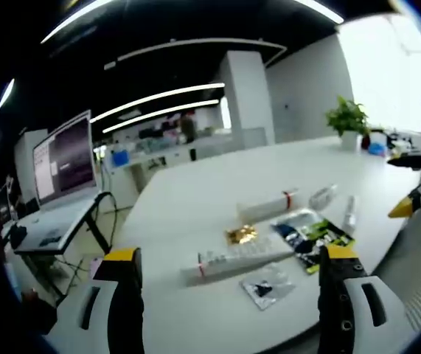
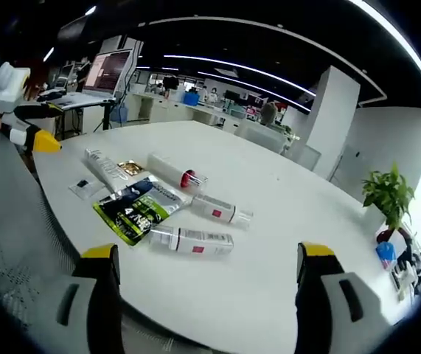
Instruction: Arrange the skincare products in the storage area until every visible bottle or jar stands upright without overlapping.
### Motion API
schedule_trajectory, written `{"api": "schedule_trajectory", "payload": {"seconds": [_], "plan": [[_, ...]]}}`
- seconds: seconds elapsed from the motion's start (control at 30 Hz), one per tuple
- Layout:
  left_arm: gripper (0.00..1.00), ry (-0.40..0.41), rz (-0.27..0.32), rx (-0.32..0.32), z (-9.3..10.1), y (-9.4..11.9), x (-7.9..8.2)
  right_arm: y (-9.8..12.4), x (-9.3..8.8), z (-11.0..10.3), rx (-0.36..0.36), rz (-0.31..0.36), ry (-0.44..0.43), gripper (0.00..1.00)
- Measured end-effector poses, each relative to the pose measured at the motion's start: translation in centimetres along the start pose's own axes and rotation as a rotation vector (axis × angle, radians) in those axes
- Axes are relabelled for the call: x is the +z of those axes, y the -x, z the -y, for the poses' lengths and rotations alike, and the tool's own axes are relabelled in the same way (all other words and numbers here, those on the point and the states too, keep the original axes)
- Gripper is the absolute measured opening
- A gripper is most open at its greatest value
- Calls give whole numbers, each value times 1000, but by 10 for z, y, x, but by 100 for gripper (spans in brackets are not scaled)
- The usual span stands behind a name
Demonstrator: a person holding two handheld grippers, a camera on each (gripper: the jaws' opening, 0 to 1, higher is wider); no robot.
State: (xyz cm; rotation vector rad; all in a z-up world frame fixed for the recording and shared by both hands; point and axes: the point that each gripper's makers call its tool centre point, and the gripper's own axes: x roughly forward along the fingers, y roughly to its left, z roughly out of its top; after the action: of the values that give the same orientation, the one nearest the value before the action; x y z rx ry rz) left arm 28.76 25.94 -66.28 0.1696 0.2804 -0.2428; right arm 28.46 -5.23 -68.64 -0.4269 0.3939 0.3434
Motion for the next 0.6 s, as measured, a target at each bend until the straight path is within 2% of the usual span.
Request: {"api": "schedule_trajectory", "payload": {"seconds": [0.1, 0.13, 0.2, 0.33, 0.47, 0.6], "plan": [[97, -2, -2, -2, 1, 1, -1, 0, -2, 0, -4, -6, 5, 100], [97, -3, -4, -3, 1, 1, -1, 1, -5, -1, -2, -30, 6, 100], [97, 6, 11, -3, 1, 1, 2, 1, -3, -1, -2, -12, 4, 100], [97, 1, 2, -1, 3, 1, 1, 2, 1, 2, -16, 24, -18, 100], [97, 6, 15, -6, 3, 1, 4, 2, -1, -1, -10, 6, -9, 100], [97, 8, 19, 0, 1, 2, 4, 3, 3, -3, -3, 26, -14, 100]]}}
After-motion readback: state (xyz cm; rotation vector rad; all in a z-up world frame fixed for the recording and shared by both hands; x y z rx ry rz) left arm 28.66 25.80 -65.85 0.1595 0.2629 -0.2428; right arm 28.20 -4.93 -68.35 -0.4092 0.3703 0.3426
